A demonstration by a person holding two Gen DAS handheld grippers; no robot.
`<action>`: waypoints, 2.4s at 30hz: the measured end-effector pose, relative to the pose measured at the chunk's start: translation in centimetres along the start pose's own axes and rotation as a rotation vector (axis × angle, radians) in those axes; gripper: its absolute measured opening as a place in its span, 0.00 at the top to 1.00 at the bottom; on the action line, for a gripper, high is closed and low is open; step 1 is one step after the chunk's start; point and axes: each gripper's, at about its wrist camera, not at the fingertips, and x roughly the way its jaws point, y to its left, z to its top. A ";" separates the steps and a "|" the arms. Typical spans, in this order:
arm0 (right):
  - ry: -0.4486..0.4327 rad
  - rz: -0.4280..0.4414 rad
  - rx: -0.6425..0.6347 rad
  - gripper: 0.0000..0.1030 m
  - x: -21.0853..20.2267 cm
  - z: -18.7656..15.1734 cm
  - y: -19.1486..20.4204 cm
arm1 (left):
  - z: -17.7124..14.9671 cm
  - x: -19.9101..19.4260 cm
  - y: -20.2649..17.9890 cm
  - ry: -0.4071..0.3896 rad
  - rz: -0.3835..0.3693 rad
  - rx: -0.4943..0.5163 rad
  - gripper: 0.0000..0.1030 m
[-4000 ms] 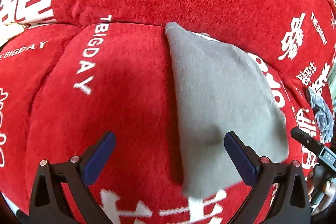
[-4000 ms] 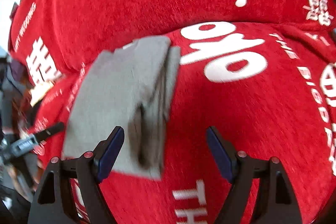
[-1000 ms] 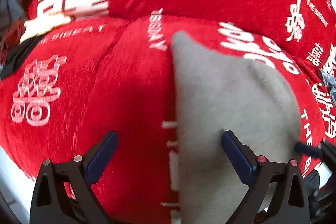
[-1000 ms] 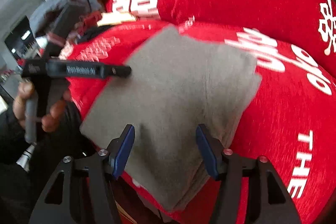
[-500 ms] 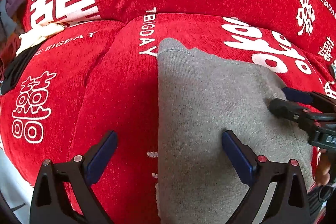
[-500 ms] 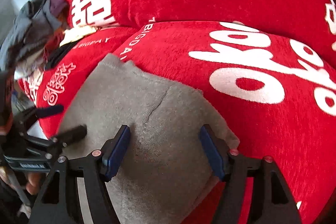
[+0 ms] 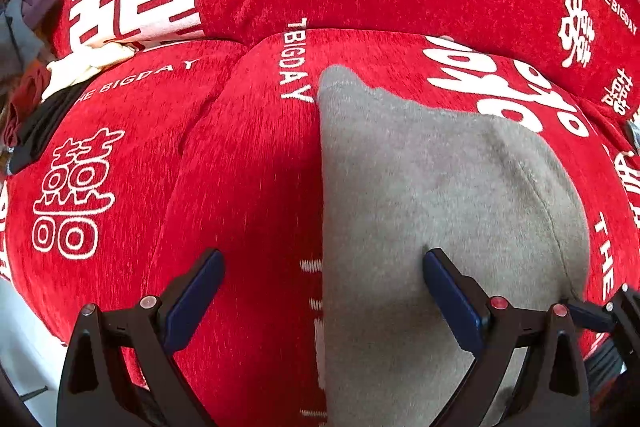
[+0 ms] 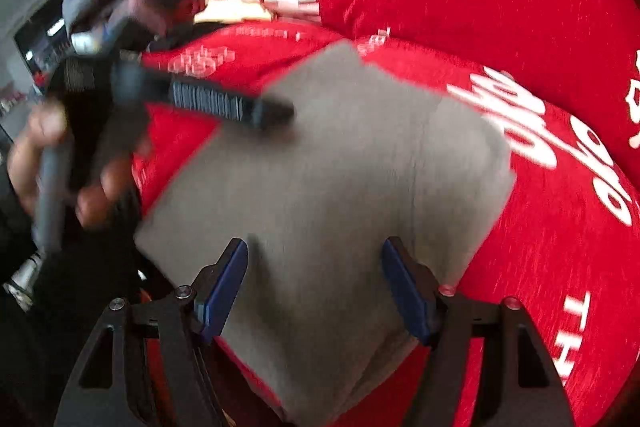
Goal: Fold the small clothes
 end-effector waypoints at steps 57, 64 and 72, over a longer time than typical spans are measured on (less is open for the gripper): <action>0.037 -0.007 -0.051 0.26 2.8 4.0 -5.3 | -2.5 -0.1 0.8 0.020 -0.024 0.088 0.00; 0.108 -0.043 -0.068 0.26 2.7 4.4 -4.6 | -2.1 -0.9 0.5 0.049 -0.009 0.084 0.00; 0.231 -0.201 -0.059 0.25 -1.2 3.8 -3.0 | -2.4 -6.7 -1.4 -0.077 0.021 0.144 0.00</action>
